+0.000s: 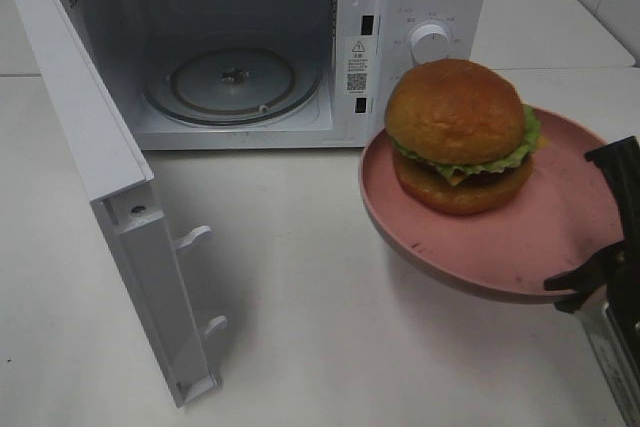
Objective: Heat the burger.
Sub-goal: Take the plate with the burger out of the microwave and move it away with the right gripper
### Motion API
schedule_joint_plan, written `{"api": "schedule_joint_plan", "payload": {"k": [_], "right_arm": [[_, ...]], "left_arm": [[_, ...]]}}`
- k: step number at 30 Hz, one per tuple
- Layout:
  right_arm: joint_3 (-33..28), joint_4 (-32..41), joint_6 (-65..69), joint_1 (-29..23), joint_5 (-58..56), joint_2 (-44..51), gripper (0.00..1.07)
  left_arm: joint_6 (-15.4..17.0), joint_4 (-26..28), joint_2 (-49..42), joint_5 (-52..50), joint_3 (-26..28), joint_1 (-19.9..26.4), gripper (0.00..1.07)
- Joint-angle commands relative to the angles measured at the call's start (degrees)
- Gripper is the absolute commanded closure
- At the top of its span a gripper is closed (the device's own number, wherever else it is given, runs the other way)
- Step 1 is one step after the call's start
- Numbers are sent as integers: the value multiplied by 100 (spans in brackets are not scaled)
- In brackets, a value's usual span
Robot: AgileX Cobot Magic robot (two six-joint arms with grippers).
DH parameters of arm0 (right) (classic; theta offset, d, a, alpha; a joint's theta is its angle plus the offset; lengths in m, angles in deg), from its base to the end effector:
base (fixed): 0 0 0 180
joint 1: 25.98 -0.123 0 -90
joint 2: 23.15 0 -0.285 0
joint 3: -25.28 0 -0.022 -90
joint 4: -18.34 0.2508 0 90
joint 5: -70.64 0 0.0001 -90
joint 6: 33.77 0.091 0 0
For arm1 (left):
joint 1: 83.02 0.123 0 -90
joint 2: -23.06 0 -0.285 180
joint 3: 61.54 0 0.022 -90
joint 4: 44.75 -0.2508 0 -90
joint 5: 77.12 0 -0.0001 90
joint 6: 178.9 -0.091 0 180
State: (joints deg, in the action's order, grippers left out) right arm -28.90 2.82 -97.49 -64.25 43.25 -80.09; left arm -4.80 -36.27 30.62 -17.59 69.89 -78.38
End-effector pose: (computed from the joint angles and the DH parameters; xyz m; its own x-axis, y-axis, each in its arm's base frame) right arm 0.1225 0.0823 0.2252 0.4118 -0.9095 -0.0561 -0.6849 -0.2683 -0.6774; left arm -0.0041 -0.0119 0.2798 -0.4262 -0.0072 -0.9046 0.0460 0.9985 -0.0296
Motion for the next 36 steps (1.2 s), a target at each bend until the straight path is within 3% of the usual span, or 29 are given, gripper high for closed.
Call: {"api": "schedule_joint_plan", "payload": {"k": [1,11,36], "right_arm": [[34,-556,665,6,92,229,107],[34,-2051,2899,6,-796,309,107],[34,-3363,6085,6,-2498,57,107]], "left_arm": [[23,57,-120,-6,-23,6,7],[23,57,-120,-6,-23,6,7],[23,57,-120,-6,-23,6,7]]}}
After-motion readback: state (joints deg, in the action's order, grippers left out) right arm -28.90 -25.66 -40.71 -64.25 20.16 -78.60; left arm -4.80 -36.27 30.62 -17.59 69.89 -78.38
